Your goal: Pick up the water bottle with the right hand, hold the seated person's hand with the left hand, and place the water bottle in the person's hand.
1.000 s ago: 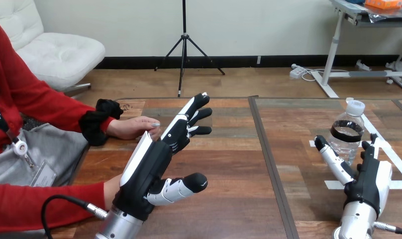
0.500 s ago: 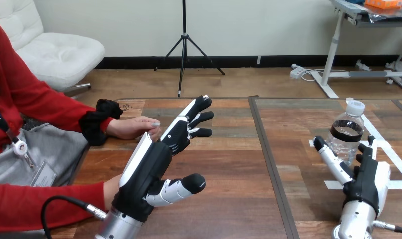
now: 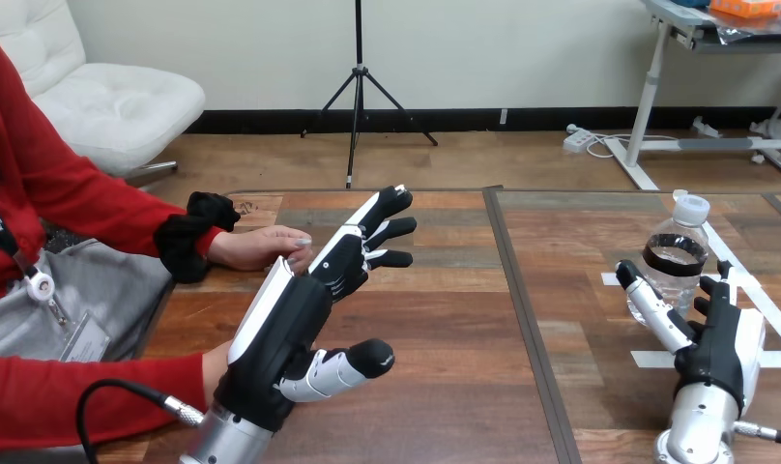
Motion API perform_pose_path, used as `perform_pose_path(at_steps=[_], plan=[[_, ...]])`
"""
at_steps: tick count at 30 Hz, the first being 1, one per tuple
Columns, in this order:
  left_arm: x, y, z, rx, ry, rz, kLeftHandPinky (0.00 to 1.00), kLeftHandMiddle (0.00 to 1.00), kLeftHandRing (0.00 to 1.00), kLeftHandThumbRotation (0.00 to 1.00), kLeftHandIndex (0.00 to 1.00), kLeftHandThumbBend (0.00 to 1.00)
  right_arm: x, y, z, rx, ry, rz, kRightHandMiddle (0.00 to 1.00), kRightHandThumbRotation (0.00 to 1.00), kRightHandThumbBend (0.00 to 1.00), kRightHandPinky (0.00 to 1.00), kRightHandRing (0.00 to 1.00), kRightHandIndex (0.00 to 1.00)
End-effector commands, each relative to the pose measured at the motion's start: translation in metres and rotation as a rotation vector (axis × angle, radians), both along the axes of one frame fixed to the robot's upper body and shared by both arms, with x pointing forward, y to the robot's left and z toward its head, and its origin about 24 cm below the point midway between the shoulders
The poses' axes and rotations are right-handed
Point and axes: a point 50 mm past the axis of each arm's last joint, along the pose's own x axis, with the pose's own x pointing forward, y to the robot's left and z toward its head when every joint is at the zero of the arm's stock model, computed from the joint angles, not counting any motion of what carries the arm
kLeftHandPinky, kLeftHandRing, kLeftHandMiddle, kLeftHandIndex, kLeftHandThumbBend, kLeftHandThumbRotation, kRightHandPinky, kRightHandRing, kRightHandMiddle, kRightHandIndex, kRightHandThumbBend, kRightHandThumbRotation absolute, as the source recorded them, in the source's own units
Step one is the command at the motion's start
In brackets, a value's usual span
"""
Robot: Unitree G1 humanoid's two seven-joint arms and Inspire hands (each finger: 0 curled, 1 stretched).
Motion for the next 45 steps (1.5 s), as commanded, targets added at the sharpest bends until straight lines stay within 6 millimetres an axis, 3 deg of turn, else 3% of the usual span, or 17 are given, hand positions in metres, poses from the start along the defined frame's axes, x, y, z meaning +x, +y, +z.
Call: perform_pose_path(at_steps=[1,45], plan=[[0.0056,0.0064,0.0119,-0.021,-0.058,0.021,0.77,0.94,0.89,0.84,0.94,1.0,0.024,0.0008,0.0242,-0.011,-0.064,0.02,0.93,0.57,1.0,0.84,0.91,0.99],[0.0027,0.0158,0.0127,-0.019,-0.082,0.02,0.74,0.91,0.86,0.86,0.92,1.0,0.0303,-0.0029,0.0295,0.044,-0.065,0.033,0.97,0.54,1.0,0.82,0.94,1.0]])
